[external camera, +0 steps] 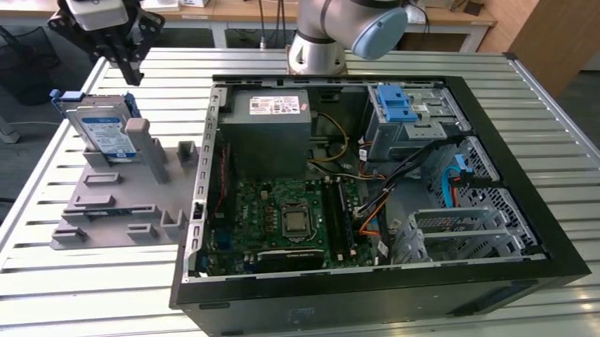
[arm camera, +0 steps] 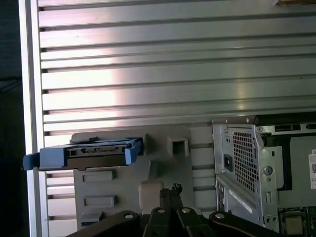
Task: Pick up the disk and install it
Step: 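Reach for the disk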
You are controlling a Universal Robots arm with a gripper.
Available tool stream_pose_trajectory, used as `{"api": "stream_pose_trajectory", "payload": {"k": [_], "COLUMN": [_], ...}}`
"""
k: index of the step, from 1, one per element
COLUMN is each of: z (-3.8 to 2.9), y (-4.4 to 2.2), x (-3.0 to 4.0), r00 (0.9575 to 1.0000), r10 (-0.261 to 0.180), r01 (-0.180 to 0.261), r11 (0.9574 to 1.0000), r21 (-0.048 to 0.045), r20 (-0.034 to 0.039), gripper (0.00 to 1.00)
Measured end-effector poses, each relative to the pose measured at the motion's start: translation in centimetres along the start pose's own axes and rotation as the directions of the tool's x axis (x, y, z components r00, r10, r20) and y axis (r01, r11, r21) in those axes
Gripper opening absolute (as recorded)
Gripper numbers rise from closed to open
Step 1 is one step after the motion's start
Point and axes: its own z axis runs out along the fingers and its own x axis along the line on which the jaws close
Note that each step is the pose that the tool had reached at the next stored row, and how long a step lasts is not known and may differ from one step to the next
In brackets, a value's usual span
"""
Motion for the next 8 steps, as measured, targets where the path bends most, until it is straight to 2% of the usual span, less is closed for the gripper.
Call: {"api": "stream_pose_trajectory", "payload": {"k": [8], "z": [0.06], "y": [0.13], "x": [2.62], "r00": [1.0000], "r10": [0.000], "r01": [0.000], "r11": [1.0000], "r21": [0.0001], "r20": [0.0000], "gripper": [0.11]}}
